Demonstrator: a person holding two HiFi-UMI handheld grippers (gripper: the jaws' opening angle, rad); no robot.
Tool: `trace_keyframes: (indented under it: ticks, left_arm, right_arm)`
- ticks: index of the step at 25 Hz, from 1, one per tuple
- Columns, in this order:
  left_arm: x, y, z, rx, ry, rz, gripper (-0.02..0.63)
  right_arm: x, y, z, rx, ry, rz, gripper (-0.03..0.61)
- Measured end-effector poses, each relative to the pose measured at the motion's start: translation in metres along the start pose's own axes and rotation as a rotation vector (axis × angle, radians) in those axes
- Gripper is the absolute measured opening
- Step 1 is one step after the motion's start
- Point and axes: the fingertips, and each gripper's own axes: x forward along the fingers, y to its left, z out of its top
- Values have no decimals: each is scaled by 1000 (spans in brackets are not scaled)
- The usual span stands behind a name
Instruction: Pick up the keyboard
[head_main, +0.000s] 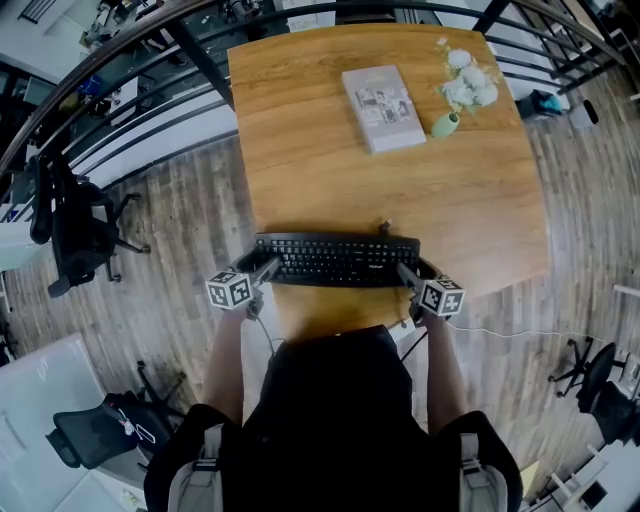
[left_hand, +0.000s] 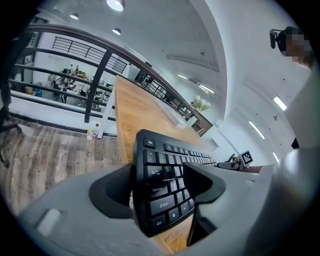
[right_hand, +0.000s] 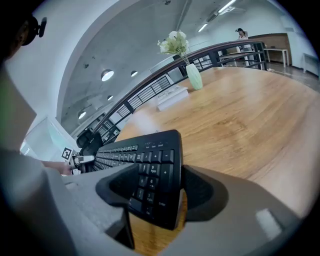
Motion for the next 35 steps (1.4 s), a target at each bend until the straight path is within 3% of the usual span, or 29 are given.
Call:
trace_keyframes:
  ticks: [9, 19, 35]
  left_arm:
    - [-31, -10, 13, 42, -58, -3, 307]
    - [-80, -27, 9, 45, -171, 3, 307]
    - [-137, -56, -11, 127, -238, -9, 290]
  right_arm:
    - [-17, 24, 5, 24, -92, 57, 281]
    - [-38, 52, -12, -2, -127, 81, 282]
    - [-93, 89, -44, -32, -197, 122, 265]
